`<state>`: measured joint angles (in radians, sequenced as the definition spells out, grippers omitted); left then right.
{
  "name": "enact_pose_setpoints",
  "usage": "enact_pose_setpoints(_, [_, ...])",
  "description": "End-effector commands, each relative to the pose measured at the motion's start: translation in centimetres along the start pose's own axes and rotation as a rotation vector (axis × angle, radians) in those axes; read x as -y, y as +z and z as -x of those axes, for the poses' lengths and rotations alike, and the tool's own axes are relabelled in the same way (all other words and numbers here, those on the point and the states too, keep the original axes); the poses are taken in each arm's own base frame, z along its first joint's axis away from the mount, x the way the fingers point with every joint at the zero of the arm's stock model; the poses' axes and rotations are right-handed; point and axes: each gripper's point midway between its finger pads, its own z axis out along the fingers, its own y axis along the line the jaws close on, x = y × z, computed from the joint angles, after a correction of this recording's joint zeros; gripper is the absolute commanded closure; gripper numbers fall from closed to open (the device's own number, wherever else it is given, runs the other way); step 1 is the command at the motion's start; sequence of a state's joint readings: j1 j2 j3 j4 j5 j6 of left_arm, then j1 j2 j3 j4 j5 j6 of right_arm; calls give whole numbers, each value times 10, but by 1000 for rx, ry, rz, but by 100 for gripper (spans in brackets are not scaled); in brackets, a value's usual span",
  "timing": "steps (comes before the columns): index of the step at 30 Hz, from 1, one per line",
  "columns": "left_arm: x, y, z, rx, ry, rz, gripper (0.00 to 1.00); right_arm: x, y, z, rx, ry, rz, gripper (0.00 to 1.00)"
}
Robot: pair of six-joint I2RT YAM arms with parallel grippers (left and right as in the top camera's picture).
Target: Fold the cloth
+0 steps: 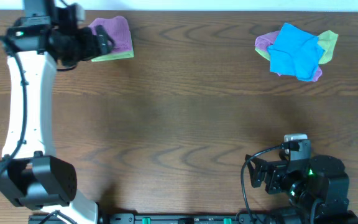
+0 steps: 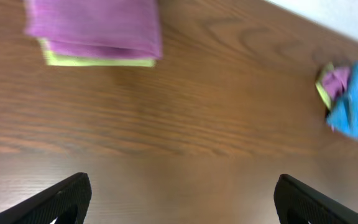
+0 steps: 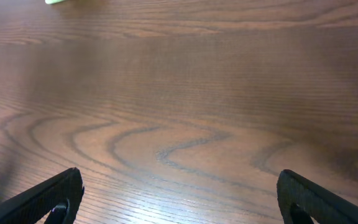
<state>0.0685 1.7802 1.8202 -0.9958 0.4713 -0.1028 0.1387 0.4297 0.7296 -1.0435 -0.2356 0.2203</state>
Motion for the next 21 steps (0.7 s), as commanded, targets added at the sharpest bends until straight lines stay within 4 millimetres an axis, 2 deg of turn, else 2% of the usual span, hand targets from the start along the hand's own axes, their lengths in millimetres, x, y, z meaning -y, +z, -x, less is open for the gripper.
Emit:
enact_pose_setpoints(1, [18,-2,-3,1,90,-6,5,1,1,-1,0,17,-2,1])
enact_pose_setpoints(5, [34,2,-13,-15,138,14,5,1,1,-1,0,17,-2,1])
enact_pose_setpoints(9, [47,-5,-16,11,187,46,5,1,1,-1,0,17,-2,1])
enact_pose_setpoints(21, [62,-55,-10,155,279,91,5,1,1,-1,0,17,-2,1])
